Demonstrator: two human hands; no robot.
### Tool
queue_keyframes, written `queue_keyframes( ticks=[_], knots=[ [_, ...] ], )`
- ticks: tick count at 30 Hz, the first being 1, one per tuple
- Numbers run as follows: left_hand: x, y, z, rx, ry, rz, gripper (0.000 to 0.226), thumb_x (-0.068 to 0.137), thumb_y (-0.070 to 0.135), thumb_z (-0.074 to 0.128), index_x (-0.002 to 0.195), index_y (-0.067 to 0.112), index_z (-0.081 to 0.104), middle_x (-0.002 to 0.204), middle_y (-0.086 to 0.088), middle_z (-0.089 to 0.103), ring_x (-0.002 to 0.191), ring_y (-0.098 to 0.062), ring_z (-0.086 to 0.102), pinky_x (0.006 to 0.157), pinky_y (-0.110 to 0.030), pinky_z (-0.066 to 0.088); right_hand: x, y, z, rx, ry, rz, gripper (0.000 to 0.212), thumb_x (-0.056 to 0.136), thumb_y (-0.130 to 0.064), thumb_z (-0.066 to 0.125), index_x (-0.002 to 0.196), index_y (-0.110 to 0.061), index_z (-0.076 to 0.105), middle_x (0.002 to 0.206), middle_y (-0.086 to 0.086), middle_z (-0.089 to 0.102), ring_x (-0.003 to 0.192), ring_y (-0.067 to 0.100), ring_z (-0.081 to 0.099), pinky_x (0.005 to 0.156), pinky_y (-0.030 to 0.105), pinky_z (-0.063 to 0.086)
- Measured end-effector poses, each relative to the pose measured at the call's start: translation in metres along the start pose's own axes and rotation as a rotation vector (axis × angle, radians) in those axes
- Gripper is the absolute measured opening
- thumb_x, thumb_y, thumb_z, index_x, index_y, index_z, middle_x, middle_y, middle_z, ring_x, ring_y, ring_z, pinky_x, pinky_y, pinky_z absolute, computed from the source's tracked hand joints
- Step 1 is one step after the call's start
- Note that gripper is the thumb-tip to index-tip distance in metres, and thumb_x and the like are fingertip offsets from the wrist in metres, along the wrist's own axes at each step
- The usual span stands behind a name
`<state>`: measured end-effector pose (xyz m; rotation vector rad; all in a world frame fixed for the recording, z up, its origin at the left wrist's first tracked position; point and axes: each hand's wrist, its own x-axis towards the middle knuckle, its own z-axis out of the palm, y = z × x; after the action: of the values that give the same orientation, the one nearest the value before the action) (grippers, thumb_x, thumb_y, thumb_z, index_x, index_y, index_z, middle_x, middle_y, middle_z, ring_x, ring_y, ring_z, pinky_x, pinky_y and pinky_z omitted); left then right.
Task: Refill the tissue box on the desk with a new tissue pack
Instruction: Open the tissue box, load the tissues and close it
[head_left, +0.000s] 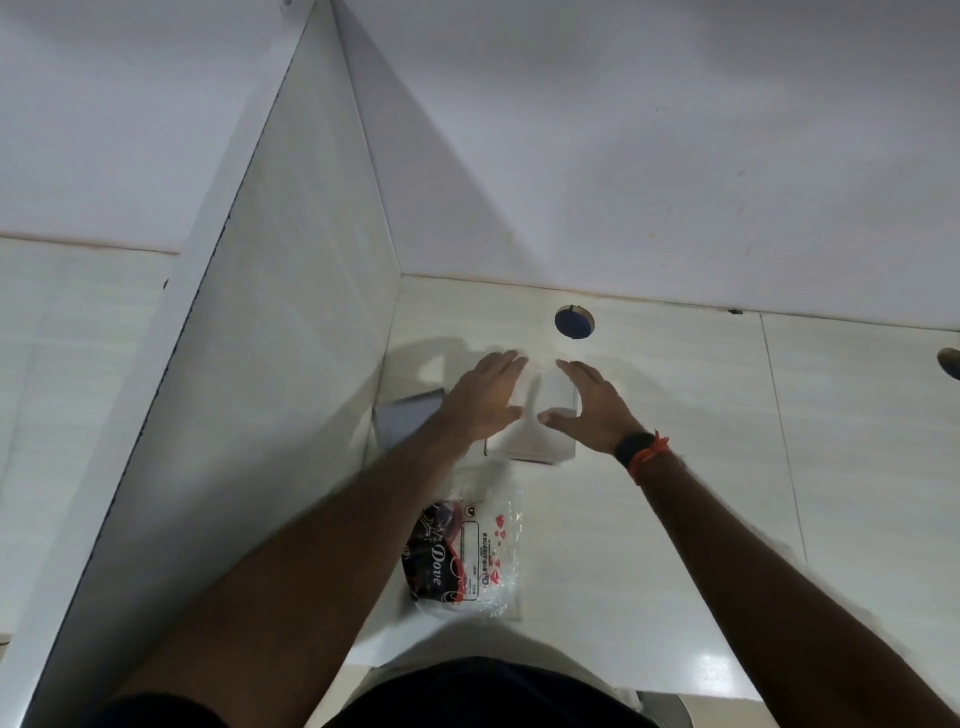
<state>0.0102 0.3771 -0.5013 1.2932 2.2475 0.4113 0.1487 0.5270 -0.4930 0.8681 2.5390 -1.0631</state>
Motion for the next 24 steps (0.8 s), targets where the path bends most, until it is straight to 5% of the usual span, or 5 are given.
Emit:
queue_keyframes(
  ticks=[4,9,18,21,24],
  knots=[
    [0.019,-0.001,-0.013,-0.031,-0.215,-0.106,0.083,0.087,0.039,0.066,0.153,0.012,0.024,0.159,-0.012,0.029,0.142,-0.033,0.035,0.114,-0.041,0.033,0.015,-0.014,-0.019,-0.055,-0.193,0.05,0.091,0.079,-0.04,0.079,0.153,-0.018,0.031,0.155,0.009,0.04,0.137,0.03,0.043,0.111,0.043,0.04],
    [0.022,0.0,-0.011,-0.048,-0.189,-0.121,0.064,0.087,0.031,0.066,0.144,0.014,0.042,0.144,-0.011,0.049,0.131,-0.029,0.048,0.107,-0.037,0.038,0.019,-0.028,-0.026,0.0,-0.247,0.125,0.07,0.084,-0.03,0.076,0.145,-0.018,0.044,0.144,0.01,0.049,0.121,0.033,0.055,0.082,0.048,0.061],
    [0.006,0.002,-0.009,-0.043,-0.065,-0.094,0.075,0.09,0.026,0.064,0.153,0.014,0.026,0.161,-0.008,0.028,0.143,-0.029,0.034,0.113,-0.04,0.037,0.01,-0.015,-0.021,-0.103,-0.055,0.017,0.082,0.086,-0.038,0.072,0.154,-0.016,0.032,0.156,0.01,0.038,0.14,0.03,0.04,0.113,0.04,0.034],
    [-0.009,0.004,0.0,0.051,0.104,0.061,0.068,0.081,0.014,0.072,0.144,0.012,0.046,0.15,-0.01,0.045,0.137,-0.026,0.044,0.104,-0.038,0.048,-0.004,-0.014,-0.018,-0.209,-0.053,-0.108,0.079,0.084,-0.035,0.074,0.152,-0.017,0.037,0.158,0.009,0.035,0.143,0.029,0.034,0.116,0.039,0.03],
    [-0.021,0.004,0.011,0.163,0.181,0.221,0.051,0.062,0.0,0.083,0.111,0.003,0.072,0.114,-0.014,0.071,0.103,-0.03,0.069,0.083,-0.033,0.058,-0.013,-0.013,-0.007,-0.317,-0.097,-0.141,0.072,0.085,-0.029,0.073,0.149,-0.016,0.043,0.158,0.009,0.035,0.141,0.03,0.035,0.115,0.038,0.032]
  ],
)
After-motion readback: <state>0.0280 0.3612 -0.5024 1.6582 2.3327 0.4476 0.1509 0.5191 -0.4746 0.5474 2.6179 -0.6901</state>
